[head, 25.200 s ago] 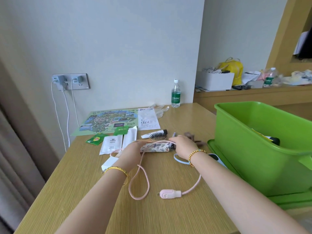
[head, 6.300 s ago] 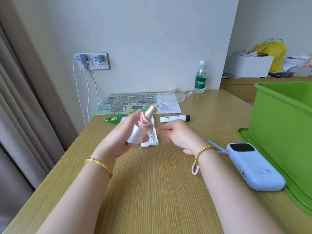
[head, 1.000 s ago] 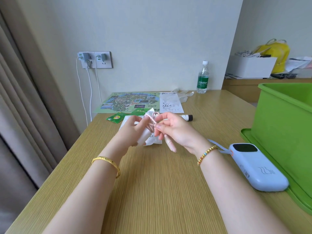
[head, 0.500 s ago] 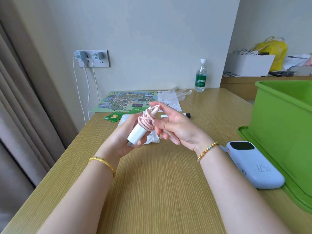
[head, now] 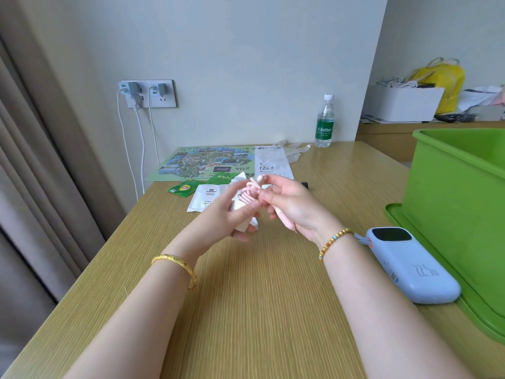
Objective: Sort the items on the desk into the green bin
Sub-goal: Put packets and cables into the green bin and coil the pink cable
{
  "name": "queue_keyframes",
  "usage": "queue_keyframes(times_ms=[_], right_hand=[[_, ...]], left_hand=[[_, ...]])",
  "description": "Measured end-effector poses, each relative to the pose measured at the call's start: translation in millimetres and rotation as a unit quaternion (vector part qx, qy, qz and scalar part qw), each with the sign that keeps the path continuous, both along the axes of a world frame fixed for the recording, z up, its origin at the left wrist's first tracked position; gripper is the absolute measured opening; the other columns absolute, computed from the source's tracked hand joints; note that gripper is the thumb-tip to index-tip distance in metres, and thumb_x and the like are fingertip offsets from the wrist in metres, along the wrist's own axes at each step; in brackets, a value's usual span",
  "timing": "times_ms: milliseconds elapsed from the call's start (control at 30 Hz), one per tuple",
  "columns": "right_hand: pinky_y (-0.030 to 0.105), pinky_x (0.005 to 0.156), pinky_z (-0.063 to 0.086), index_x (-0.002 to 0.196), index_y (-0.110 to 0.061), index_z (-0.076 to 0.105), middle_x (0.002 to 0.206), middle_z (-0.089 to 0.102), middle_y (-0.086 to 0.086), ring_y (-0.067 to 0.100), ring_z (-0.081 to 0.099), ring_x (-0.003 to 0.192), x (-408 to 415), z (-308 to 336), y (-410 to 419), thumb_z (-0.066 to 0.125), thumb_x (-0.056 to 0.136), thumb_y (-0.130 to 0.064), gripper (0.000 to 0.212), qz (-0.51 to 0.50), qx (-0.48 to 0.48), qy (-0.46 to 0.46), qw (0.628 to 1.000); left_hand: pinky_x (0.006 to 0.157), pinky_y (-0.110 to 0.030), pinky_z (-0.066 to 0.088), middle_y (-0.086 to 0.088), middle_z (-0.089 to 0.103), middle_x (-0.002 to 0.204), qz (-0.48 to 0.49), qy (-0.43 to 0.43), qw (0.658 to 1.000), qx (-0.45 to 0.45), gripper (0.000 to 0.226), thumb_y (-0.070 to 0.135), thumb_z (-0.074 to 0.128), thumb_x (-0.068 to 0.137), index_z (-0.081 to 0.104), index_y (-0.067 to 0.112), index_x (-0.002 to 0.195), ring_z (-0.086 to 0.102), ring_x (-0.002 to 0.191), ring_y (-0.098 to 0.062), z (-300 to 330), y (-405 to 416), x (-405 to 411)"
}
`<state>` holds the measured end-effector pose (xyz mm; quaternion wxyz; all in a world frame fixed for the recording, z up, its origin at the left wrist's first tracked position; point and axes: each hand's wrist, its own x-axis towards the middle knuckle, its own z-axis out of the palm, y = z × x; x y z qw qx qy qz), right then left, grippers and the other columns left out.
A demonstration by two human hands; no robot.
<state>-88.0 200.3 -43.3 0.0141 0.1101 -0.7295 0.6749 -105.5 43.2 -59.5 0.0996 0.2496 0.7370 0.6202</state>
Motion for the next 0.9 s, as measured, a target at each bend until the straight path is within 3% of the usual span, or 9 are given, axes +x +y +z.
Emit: queue_keyframes(times_ms=[133,300,400,467,567,633,733,800,900], right_hand=[[0.016,0.057,0.039,0.135,-0.014,0.038,0.07,0.055,-0.006,0.003,0.046,0.052,-4.2,-2.0,-2.3,0.047,0.094,-0.007,0.042,-0.059,0.081,0.044,0.994],[0.031,0.071,0.045,0.093,-0.024,0.052,0.079,0.064,-0.007,0.012,0.059,0.077,-6.7,-9.5,-13.1,0.055,0.09,-0.023,0.004,-0.171,0.272,0.131,0.938],[0.032,0.074,0.037,0.089,-0.019,0.065,0.092,0.061,0.0,0.021,0.052,0.092,-7.0,-11.1,-8.8,0.057,0.089,-0.027,0.011,-0.262,0.42,0.219,0.841],[0.03,0.067,0.031,0.089,-0.019,0.066,0.092,0.061,0.003,0.024,0.051,0.088,-5.9,-10.4,-4.4,0.054,0.09,-0.028,0.015,-0.3,0.464,0.231,0.801],[0.027,0.049,0.025,0.094,-0.021,0.063,0.086,0.068,0.002,0.022,0.047,0.069,-2.3,-12.1,-3.9,0.047,0.093,-0.025,0.016,-0.322,0.466,0.209,0.797],[0.026,0.052,0.032,0.102,-0.023,0.062,0.091,0.069,0.0,0.022,0.055,0.074,-2.0,-12.7,-6.2,0.043,0.094,-0.02,0.02,-0.308,0.395,0.182,0.846],[0.035,0.08,0.051,0.102,-0.022,0.056,0.099,0.063,-0.002,0.016,0.06,0.091,-5.2,-7.4,-11.1,0.045,0.092,-0.018,0.016,-0.212,0.127,0.051,0.968],[0.037,0.085,0.053,0.088,-0.018,0.054,0.091,0.061,-0.001,0.014,0.061,0.087,-6.3,-3.0,-13.1,0.051,0.092,-0.019,0.005,-0.193,-0.065,-0.006,0.979],[0.023,0.069,0.05,0.081,-0.017,0.047,0.081,0.061,0.002,0.01,0.061,0.072,-7.5,1.2,-6.6,0.052,0.092,-0.008,0.015,-0.222,-0.249,-0.021,0.943]], left_hand=[[0.05,-0.027,0.052,-0.003,0.064,0.094,0.011,-0.015,0.999,0.026,0.04,0.04,0.046,0.094,0.034,0.054,0.129,0.066,0.064,-0.018,-2.5,3.2,2.1],[0.042,-0.022,0.046,-0.006,0.061,0.096,0.063,0.0,0.997,0.035,0.03,0.035,0.04,0.098,0.04,0.042,0.127,0.062,0.055,-0.01,-3.9,11.2,1.3],[0.04,-0.022,0.046,-0.004,0.061,0.095,0.078,0.016,0.996,0.038,0.025,0.033,0.04,0.098,0.04,0.036,0.123,0.062,0.052,-0.008,-4.3,11.6,0.4],[0.04,-0.023,0.045,-0.003,0.06,0.092,0.077,0.031,0.996,0.032,0.024,0.032,0.041,0.098,0.04,0.034,0.122,0.062,0.053,-0.01,-4.5,12.9,1.3],[0.04,-0.024,0.044,-0.001,0.06,0.091,0.076,0.049,0.996,0.025,0.022,0.032,0.041,0.098,0.039,0.036,0.12,0.062,0.056,-0.014,-5.8,15.2,1.8],[0.04,-0.024,0.044,0.001,0.061,0.092,0.081,0.073,0.994,0.014,0.022,0.031,0.041,0.098,0.037,0.036,0.119,0.063,0.058,-0.014,-6.7,15.8,1.2],[0.039,-0.024,0.045,0.003,0.061,0.089,0.072,0.105,0.992,0.002,0.021,0.028,0.043,0.097,0.036,0.042,0.112,0.064,0.062,-0.018,-7.1,15.8,0.8],[0.04,-0.026,0.046,0.003,0.06,0.086,0.056,0.119,0.991,-0.009,0.021,0.028,0.043,0.097,0.035,0.045,0.106,0.064,0.063,-0.021,-7.9,16.5,1.3],[0.043,-0.028,0.049,0.002,0.057,0.087,0.037,0.12,0.992,-0.022,0.022,0.029,0.044,0.096,0.035,0.048,0.102,0.061,0.066,-0.022,-9.0,18.4,1.4]])
